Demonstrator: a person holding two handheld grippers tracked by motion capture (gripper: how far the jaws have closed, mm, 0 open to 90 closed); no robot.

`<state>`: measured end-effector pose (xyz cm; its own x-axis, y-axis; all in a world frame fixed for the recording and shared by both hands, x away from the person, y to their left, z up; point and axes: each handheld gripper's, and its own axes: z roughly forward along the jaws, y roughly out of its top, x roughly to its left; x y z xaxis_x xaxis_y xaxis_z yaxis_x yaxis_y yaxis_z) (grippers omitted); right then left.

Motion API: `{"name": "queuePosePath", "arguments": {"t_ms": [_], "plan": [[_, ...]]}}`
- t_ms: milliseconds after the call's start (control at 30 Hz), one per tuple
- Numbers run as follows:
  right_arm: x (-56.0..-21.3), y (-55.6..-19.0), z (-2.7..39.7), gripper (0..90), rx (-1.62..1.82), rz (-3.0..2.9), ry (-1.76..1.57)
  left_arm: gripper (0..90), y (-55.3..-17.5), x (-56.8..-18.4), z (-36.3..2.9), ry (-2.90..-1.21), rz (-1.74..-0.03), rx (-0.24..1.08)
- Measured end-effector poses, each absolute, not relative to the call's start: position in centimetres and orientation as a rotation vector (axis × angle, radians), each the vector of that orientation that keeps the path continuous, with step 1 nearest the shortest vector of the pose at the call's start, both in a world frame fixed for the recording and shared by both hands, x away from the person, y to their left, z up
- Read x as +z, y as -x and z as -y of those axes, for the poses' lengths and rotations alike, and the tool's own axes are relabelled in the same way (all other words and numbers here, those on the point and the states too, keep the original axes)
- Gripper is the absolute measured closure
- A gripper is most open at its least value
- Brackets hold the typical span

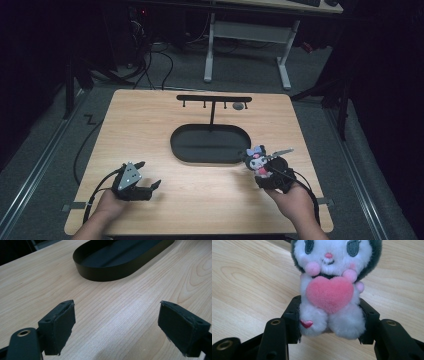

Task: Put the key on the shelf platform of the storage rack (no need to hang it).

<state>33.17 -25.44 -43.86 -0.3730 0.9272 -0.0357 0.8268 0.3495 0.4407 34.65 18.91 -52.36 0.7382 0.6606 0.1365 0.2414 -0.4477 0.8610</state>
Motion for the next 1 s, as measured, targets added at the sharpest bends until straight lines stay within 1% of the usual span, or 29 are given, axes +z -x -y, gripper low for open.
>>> {"name": "queuePosePath", "arguments": {"t_ms": [300,700,1000], "plan": [[-44.4,-34.6,23.7,48.6,0.502,-2.364,-1.541,15.3,-34.7,-52.3,-18.9,-2.021,-0.685,0.572],[-43.4,-36.4,21.9,48.6,0.536,-2.371,-1.506,15.3,-34.7,-52.3,-19.0,-2.018,-0.685,0.57],[-43.4,-38.2,20.2,48.6,0.551,-2.384,-1.486,15.3,-34.7,-52.3,-19.0,-2.017,-0.684,0.568]]}}
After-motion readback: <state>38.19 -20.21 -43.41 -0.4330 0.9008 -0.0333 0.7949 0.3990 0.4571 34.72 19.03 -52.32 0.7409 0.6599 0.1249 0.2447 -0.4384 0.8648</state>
